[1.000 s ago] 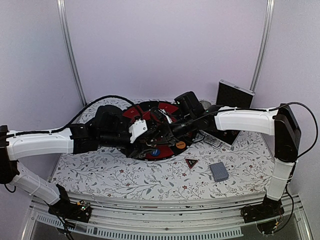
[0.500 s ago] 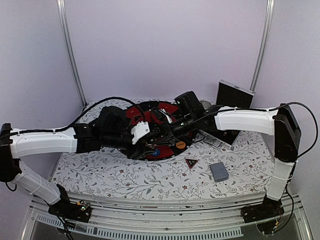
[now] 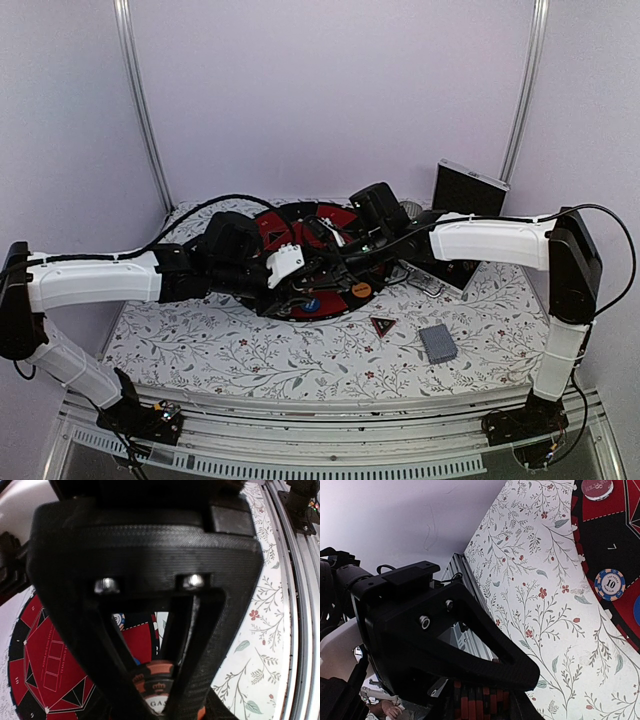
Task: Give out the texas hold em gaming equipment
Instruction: Pass from the right arm to the left
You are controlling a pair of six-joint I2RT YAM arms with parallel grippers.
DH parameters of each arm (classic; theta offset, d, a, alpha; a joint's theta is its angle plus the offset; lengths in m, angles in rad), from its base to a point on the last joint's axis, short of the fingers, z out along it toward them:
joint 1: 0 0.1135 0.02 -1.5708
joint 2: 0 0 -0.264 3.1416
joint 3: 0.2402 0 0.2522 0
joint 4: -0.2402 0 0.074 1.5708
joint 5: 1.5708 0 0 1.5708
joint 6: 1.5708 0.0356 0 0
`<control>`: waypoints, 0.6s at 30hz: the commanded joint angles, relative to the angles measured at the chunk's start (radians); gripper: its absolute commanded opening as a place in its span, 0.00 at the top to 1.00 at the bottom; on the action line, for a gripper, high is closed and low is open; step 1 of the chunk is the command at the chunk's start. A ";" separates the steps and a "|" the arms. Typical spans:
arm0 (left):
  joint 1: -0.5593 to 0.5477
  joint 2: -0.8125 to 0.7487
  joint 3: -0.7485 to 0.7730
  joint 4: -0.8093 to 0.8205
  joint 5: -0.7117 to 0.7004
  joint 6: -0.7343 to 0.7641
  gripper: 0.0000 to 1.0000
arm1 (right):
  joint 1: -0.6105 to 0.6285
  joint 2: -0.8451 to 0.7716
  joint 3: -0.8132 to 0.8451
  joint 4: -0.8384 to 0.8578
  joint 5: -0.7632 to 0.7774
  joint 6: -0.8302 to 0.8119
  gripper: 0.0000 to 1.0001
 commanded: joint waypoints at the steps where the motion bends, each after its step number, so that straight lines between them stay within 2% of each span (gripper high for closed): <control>1: 0.010 -0.024 0.006 0.021 0.025 -0.006 0.97 | -0.005 -0.004 -0.003 0.034 0.013 0.002 0.97; 4: 0.011 -0.028 0.000 0.033 0.031 -0.023 1.00 | -0.007 0.007 -0.003 0.029 0.017 0.003 0.87; 7: 0.011 -0.027 -0.002 0.036 0.035 -0.041 1.00 | -0.008 0.014 -0.003 0.026 0.025 0.002 0.82; 9: 0.014 -0.026 -0.005 0.036 0.041 -0.049 1.00 | -0.008 0.014 -0.004 0.021 0.032 0.000 0.74; 18: 0.026 -0.030 -0.012 0.030 0.061 -0.059 1.00 | -0.010 0.016 0.003 0.010 0.031 -0.010 0.55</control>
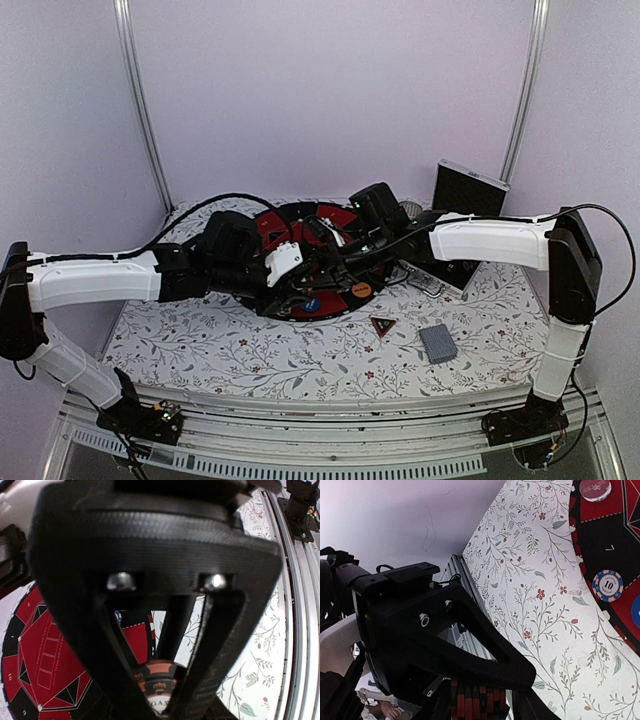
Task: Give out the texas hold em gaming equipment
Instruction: Pass from the right arm to the left, then place the poker chips pile at the big blind area.
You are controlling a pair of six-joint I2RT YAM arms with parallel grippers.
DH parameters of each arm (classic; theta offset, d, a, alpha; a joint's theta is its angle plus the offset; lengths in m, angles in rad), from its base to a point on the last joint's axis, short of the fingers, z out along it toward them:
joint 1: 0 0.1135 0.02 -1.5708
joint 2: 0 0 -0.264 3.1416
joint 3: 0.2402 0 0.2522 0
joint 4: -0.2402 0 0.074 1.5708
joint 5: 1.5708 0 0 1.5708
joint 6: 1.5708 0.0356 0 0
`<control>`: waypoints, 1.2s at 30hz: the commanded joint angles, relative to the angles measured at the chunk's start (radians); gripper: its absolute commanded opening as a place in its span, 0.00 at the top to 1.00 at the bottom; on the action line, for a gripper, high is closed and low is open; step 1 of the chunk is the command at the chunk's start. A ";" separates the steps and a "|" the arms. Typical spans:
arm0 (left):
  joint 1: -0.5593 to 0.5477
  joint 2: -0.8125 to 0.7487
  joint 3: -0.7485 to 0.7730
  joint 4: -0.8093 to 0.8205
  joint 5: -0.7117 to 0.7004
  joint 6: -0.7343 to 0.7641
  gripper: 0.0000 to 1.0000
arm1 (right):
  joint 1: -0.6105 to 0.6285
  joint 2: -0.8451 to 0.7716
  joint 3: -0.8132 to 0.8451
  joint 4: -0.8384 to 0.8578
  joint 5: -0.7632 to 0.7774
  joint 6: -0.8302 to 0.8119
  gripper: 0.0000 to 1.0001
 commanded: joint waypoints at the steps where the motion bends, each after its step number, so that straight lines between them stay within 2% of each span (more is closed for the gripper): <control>1: 0.019 -0.025 -0.009 0.023 0.042 -0.023 1.00 | -0.007 0.013 0.005 0.010 0.022 -0.013 0.53; 9: 0.029 -0.008 -0.010 -0.007 0.052 -0.040 1.00 | -0.014 0.006 0.009 0.009 0.022 -0.017 0.32; 15: 0.062 0.007 -0.012 -0.019 0.050 -0.088 1.00 | -0.043 -0.026 0.008 0.007 0.050 -0.022 0.08; 16: 0.070 0.011 -0.013 -0.019 0.050 -0.099 1.00 | -0.051 -0.032 0.006 0.006 0.057 -0.023 0.02; 25: 0.203 0.056 -0.016 -0.007 0.048 -0.269 1.00 | -0.119 -0.102 -0.019 -0.042 0.126 -0.061 0.01; 36: 0.229 0.147 0.019 0.038 0.016 -0.267 1.00 | -0.185 -0.211 -0.104 -0.095 0.205 -0.105 0.01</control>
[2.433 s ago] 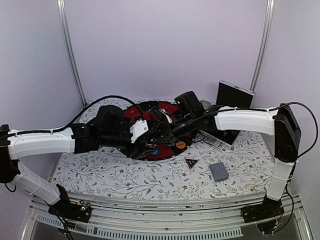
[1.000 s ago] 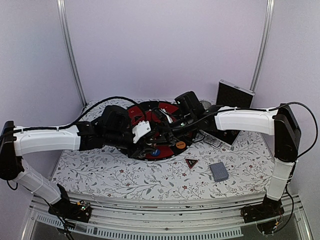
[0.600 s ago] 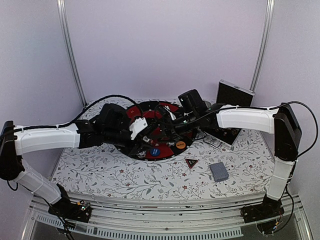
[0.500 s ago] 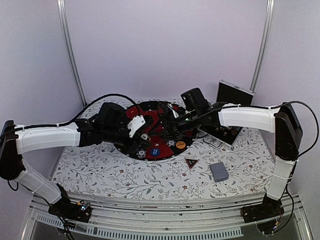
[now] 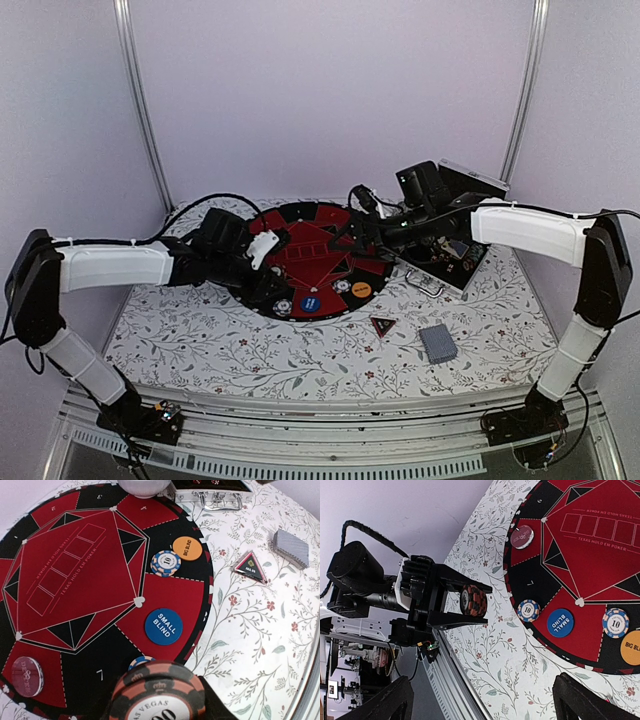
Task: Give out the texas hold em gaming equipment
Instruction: Place the poker chips pile at the big blind area.
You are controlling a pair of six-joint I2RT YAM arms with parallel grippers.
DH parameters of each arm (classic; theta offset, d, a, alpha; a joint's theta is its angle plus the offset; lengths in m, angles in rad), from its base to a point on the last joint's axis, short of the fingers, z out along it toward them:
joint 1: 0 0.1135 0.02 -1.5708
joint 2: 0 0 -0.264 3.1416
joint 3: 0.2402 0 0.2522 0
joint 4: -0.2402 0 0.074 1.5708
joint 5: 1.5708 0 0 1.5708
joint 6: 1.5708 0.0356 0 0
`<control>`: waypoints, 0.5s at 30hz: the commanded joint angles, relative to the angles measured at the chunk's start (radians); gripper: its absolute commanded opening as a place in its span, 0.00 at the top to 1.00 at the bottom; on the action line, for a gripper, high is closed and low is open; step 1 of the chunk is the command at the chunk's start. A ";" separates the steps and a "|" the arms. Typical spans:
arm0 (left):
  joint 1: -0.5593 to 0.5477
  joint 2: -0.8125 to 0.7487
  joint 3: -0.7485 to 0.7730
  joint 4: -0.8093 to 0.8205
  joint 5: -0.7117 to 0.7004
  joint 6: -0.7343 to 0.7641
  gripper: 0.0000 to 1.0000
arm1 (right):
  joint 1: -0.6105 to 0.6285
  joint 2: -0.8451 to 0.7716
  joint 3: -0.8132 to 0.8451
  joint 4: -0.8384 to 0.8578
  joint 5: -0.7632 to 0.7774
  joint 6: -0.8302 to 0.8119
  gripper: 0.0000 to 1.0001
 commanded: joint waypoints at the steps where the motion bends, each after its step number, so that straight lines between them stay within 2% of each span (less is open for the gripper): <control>1: 0.005 0.050 0.050 0.047 0.004 -0.006 1.00 | -0.026 -0.070 -0.041 -0.038 0.057 -0.036 0.01; 7: 0.004 0.176 0.191 0.013 0.039 0.009 1.00 | -0.065 -0.143 -0.094 -0.071 0.094 -0.063 0.01; 15: -0.026 0.336 0.374 -0.058 0.050 0.029 1.00 | -0.132 -0.251 -0.248 -0.087 0.145 -0.093 0.01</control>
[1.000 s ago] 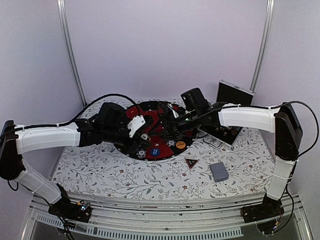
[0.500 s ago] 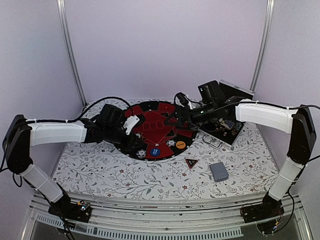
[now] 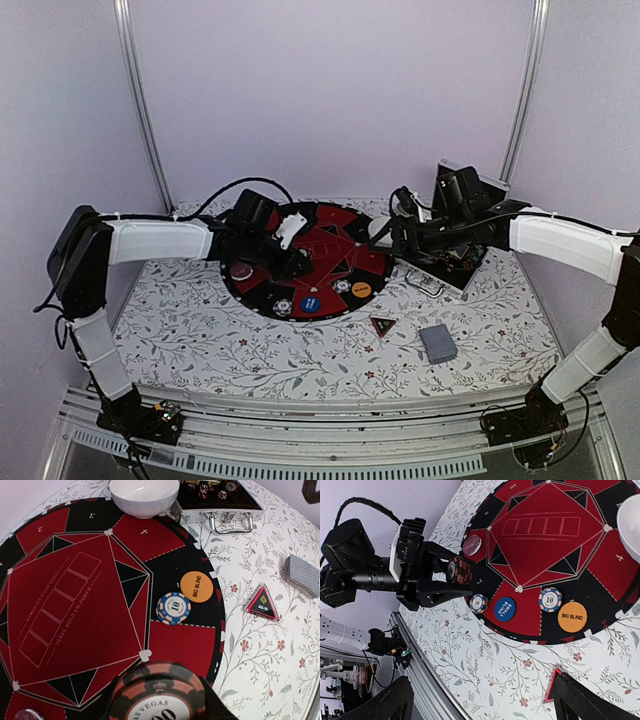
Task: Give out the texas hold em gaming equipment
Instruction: Place the poker chips pile at the big blind area.
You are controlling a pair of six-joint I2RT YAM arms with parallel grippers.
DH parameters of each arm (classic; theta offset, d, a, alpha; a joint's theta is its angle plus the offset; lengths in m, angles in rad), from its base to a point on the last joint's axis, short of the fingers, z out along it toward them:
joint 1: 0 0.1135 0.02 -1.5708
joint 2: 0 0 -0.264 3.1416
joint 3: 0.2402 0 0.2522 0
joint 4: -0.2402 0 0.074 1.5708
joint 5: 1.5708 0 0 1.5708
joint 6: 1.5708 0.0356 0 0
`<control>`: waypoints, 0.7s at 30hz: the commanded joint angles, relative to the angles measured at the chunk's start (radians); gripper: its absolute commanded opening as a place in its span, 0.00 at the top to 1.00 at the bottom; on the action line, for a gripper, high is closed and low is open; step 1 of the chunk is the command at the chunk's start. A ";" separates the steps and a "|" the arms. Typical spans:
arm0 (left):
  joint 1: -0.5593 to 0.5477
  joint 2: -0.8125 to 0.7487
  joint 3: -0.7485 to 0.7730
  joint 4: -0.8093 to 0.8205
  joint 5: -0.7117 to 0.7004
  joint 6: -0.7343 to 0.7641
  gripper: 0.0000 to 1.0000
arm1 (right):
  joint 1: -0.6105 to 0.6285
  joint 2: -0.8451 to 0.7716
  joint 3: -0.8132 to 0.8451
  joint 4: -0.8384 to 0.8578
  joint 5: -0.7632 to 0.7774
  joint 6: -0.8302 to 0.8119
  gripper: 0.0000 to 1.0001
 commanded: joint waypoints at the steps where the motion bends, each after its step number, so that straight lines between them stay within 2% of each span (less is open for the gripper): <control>1: -0.030 0.078 0.106 -0.055 0.011 0.023 1.00 | -0.023 -0.055 -0.078 -0.030 0.051 -0.037 0.01; 10: -0.113 0.249 0.286 -0.174 -0.003 0.058 1.00 | -0.024 -0.133 -0.187 -0.029 0.058 -0.102 0.01; 21: -0.187 0.431 0.501 -0.303 -0.018 0.068 1.00 | -0.033 -0.307 -0.368 -0.037 0.078 -0.123 0.01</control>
